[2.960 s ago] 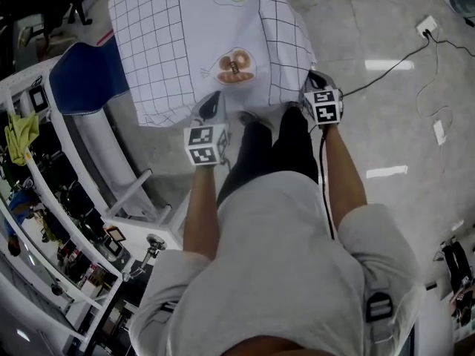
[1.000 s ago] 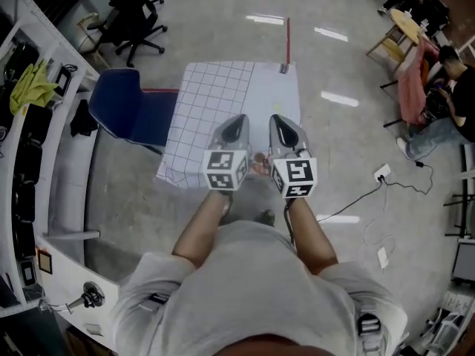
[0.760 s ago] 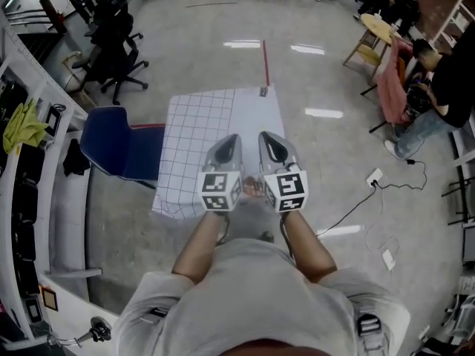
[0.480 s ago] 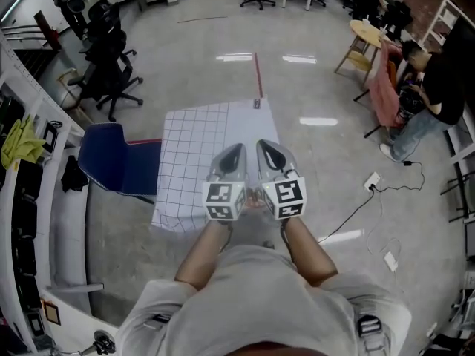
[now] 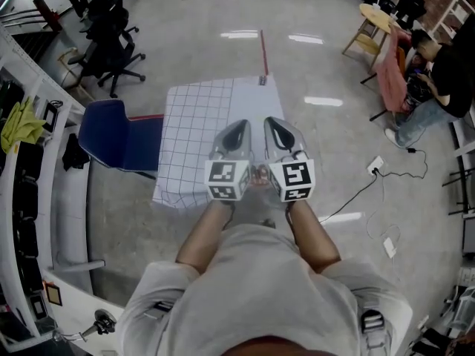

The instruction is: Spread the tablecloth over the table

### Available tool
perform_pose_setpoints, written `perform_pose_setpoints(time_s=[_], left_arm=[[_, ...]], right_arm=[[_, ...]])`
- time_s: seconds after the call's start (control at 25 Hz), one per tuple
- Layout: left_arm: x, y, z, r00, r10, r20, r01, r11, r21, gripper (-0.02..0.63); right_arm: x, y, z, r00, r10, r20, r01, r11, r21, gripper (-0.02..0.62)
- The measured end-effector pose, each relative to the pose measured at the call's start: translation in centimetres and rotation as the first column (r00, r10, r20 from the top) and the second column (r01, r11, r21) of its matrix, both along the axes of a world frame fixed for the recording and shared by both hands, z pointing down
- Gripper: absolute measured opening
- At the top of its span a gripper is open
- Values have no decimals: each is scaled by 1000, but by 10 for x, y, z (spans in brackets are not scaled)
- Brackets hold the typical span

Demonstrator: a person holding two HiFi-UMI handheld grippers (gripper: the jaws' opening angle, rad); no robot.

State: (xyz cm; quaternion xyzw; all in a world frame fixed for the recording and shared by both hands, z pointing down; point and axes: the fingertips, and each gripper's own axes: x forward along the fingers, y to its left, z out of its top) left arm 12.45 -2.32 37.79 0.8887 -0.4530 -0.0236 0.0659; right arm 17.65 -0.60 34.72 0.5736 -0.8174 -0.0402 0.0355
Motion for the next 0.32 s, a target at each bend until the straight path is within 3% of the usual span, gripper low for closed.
perform_pose_setpoints(time_s=[0.32], left_arm=[[5,-7,-16,1000,1,-11,0,999,47,20]], right_arm=[[2,-7,-15,1000,-2,-20,3,999,50,6]])
